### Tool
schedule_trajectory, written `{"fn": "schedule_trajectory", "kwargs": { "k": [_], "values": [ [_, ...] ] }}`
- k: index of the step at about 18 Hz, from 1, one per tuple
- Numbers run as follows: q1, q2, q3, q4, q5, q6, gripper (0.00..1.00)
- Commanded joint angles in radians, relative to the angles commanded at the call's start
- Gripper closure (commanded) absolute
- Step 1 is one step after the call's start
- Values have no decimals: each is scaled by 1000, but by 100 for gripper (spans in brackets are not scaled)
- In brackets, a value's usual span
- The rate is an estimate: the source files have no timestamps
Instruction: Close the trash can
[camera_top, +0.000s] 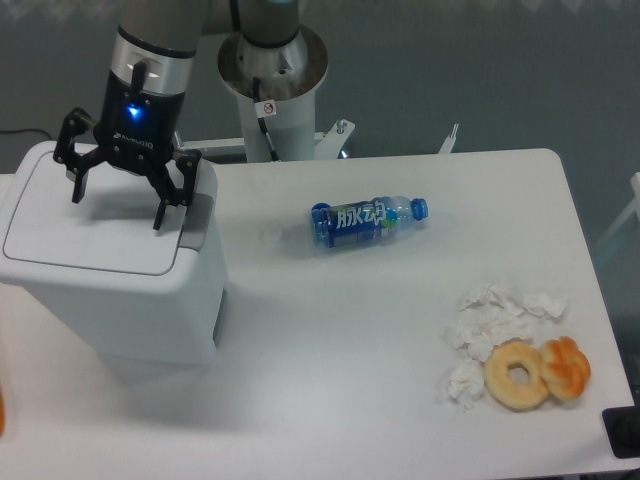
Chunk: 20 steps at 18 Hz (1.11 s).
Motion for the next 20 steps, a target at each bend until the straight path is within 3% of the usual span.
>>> {"fn": "schedule_trajectory", "kwargs": {
  "k": [7, 11, 16, 20],
  "values": [
    [31, 5, 9, 0, -57, 0, 0],
    [55, 41, 29, 0, -63, 0, 0],
    [147, 46, 69, 6, 7, 26, 0],
    [225, 38, 74, 5, 51, 175, 0]
  ]
}}
